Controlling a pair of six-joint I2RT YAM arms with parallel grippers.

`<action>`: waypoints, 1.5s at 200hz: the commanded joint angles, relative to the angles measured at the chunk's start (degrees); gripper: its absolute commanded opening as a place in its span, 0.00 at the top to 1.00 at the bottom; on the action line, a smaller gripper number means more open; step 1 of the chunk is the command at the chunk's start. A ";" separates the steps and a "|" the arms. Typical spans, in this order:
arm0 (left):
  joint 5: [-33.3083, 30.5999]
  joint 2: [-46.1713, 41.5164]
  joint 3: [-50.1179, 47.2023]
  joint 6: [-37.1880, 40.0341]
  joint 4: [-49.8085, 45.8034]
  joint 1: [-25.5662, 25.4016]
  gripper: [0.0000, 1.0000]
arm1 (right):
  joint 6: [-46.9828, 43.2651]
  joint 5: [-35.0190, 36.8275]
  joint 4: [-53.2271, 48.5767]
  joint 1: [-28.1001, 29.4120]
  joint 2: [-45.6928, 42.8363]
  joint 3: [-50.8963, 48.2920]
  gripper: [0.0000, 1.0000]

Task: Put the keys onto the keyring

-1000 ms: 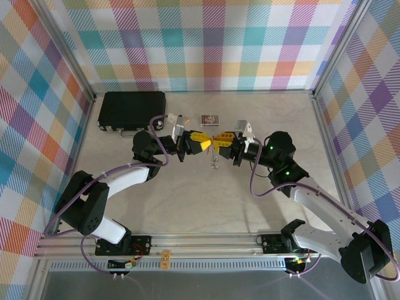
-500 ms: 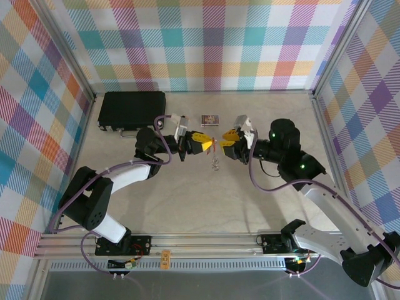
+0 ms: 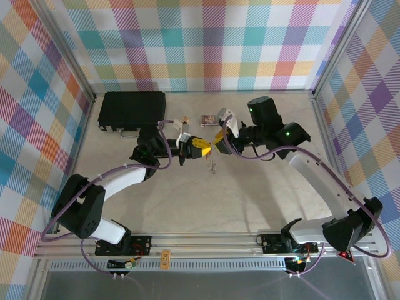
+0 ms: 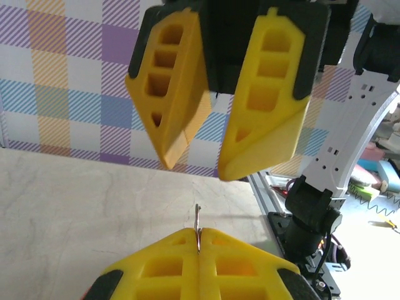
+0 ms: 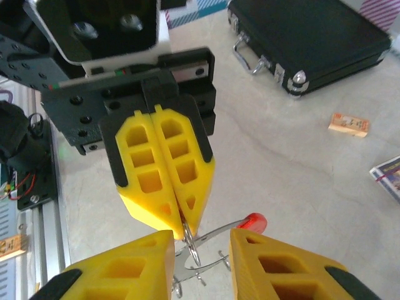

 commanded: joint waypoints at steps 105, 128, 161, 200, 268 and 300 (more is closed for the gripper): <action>1.39 -1.94 -1.64 1.51 0.49 0.21 1.00 | -4.71 -1.59 -6.62 1.60 5.71 3.25 0.68; 1.48 -1.89 -1.70 1.43 0.58 0.28 1.00 | -4.76 -1.53 -6.86 2.06 6.58 3.60 0.70; 1.44 -1.92 -1.70 1.43 0.58 0.22 1.00 | -4.91 -0.86 -6.96 2.32 6.46 3.54 0.79; 1.18 -1.83 -1.75 1.42 0.41 0.22 1.00 | -5.52 0.52 -6.41 2.31 4.54 1.71 0.84; 1.02 -2.09 -1.79 1.15 0.49 0.12 1.00 | -5.55 0.49 -4.37 2.32 2.43 -0.73 1.00; 0.17 -2.33 -1.92 -0.98 1.82 0.12 0.86 | -3.57 -0.66 1.71 2.25 0.15 -4.96 1.00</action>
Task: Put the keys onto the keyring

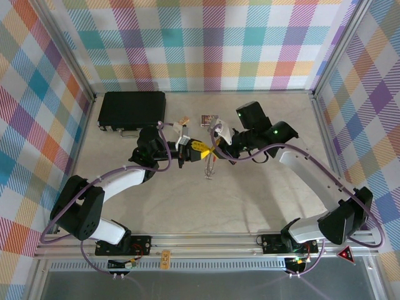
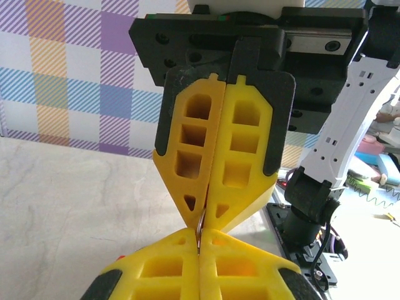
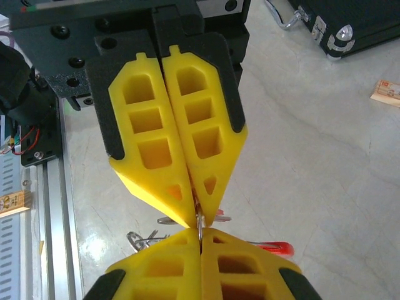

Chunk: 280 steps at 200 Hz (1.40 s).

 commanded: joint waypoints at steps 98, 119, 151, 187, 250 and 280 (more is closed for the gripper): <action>-0.05 3.97 0.16 -27.12 29.01 1.97 0.79 | 12.89 0.28 44.36 -0.55 -15.87 -24.17 1.00; -1.82 2.60 -1.80 -24.21 28.94 1.97 0.71 | 13.87 0.77 47.48 -0.59 -16.83 -25.36 1.00; -3.48 1.21 -2.28 -23.40 28.94 1.88 0.67 | 14.35 1.15 49.60 -0.59 -17.10 -25.98 1.00; -2.93 1.72 -1.27 -23.42 28.89 1.49 0.68 | 14.99 -0.38 49.78 -0.59 -17.36 -25.98 1.00; -3.29 2.25 -0.34 -23.51 28.85 1.24 0.74 | 14.51 -3.28 48.12 -0.59 -18.22 -26.49 1.00; -3.18 1.95 -0.19 -23.71 28.89 1.26 0.76 | 14.22 -3.93 47.47 -0.59 -18.60 -26.85 1.00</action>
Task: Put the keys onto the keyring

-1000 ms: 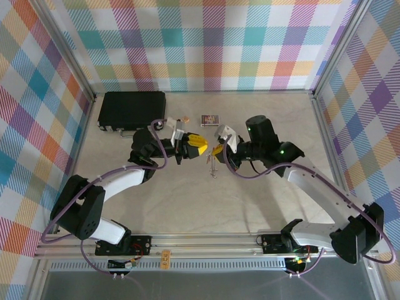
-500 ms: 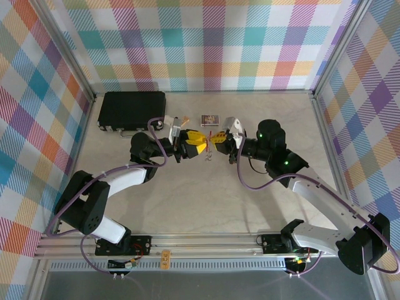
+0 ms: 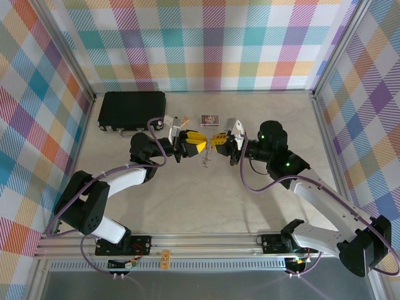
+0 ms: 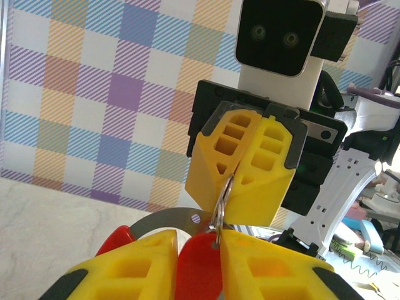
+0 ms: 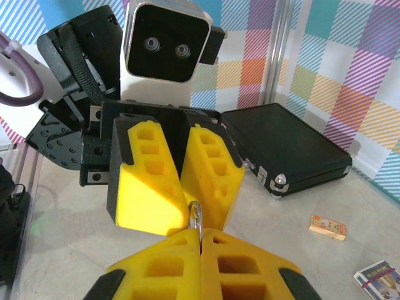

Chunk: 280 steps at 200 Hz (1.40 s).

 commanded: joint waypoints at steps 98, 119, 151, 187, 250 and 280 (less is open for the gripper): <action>2.89 0.10 2.53 -0.75 3.01 -1.23 0.99 | 0.62 -3.62 2.00 -0.34 -0.75 -0.54 1.00; 3.24 0.31 2.41 -0.77 2.99 -1.22 1.00 | 1.61 -2.95 4.36 -0.35 -1.11 -1.43 1.00; 3.85 1.24 2.26 -1.34 3.00 -1.57 1.00 | 3.92 -2.03 11.20 -0.36 -1.99 -3.73 1.00; 4.30 2.87 2.30 -1.69 2.99 -2.02 1.00 | 7.80 -1.70 17.91 -0.44 -2.34 -4.57 1.00; 4.25 3.99 2.89 -1.74 2.99 -2.64 1.00 | 8.79 -2.81 18.30 -0.62 -2.01 -3.82 1.00; 2.81 2.23 2.65 -1.78 3.04 -2.55 0.93 | 7.65 -1.93 17.01 -0.66 -2.21 -4.58 1.00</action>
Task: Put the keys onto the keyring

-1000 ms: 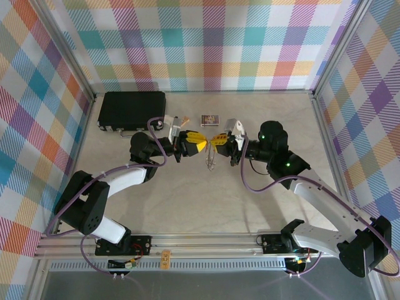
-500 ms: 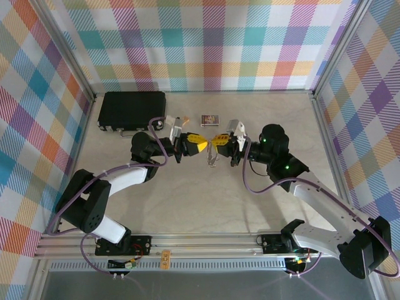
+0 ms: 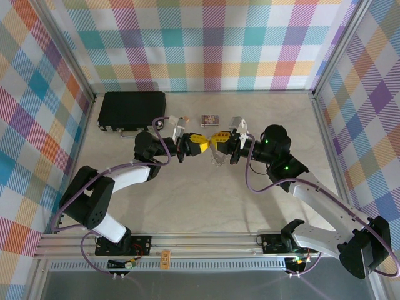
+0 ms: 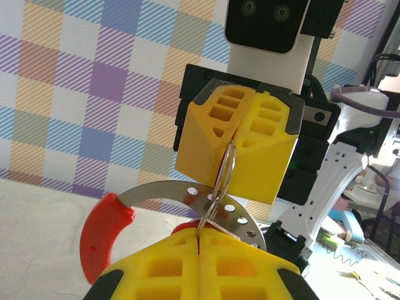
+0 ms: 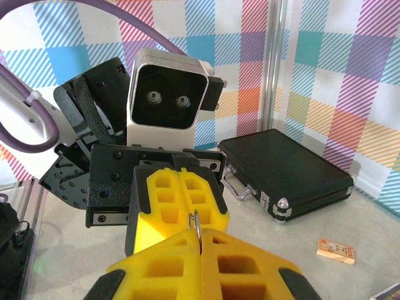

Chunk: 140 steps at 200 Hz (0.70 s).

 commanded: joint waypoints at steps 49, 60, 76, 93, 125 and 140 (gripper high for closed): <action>-2.71 -4.56 -0.22 0.97 1.31 0.65 0.76 | -0.30 -0.37 4.09 -0.79 -1.93 -1.02 1.00; -3.63 -5.22 -0.22 1.20 1.31 1.10 0.74 | -0.26 -0.42 3.98 -0.97 -2.10 -1.15 1.00; -4.55 -5.85 0.01 1.57 1.22 1.37 0.74 | -0.22 -0.73 3.82 -1.05 -2.09 -1.16 1.00; -4.97 -5.88 0.45 1.40 1.22 1.42 0.73 | -0.03 -1.28 3.82 -1.10 -2.12 -1.20 1.00; -4.38 -5.01 1.24 1.02 1.31 1.04 0.72 | 0.65 -2.55 3.82 -1.10 -1.94 -1.03 1.00; -4.31 -5.02 0.93 1.84 1.31 0.61 0.70 | 0.97 -3.40 3.81 -1.10 -1.47 -0.80 1.00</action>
